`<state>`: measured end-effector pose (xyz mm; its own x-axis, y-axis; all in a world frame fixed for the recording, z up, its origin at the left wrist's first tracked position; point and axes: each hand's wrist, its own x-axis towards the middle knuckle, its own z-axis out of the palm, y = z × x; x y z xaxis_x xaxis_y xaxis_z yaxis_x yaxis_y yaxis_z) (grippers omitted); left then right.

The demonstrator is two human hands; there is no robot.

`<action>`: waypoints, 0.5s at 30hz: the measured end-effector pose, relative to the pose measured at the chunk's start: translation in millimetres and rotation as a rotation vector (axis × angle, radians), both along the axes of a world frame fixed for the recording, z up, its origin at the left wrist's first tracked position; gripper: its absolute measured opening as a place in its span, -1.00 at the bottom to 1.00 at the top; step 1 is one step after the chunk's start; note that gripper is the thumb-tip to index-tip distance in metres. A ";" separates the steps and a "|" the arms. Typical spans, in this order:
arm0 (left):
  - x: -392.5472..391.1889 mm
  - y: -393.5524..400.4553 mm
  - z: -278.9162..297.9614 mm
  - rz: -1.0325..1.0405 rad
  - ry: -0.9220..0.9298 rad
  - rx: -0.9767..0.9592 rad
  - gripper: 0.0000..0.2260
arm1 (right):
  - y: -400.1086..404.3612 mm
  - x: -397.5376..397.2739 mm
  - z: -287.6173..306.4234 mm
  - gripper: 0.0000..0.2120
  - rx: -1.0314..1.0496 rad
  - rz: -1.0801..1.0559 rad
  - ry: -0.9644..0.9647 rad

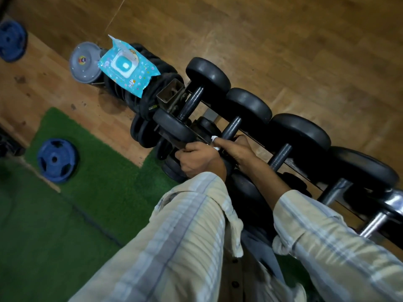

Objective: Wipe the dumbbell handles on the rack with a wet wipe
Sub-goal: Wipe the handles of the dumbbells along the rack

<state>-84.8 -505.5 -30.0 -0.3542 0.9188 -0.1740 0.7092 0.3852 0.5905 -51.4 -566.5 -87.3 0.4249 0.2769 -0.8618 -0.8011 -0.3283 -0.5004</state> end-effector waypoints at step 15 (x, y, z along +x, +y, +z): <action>-2.2 1.4 2.8 -0.012 -0.016 -0.041 -0.78 | -43.5 -2.6 17.0 -0.85 -0.104 0.496 -1.245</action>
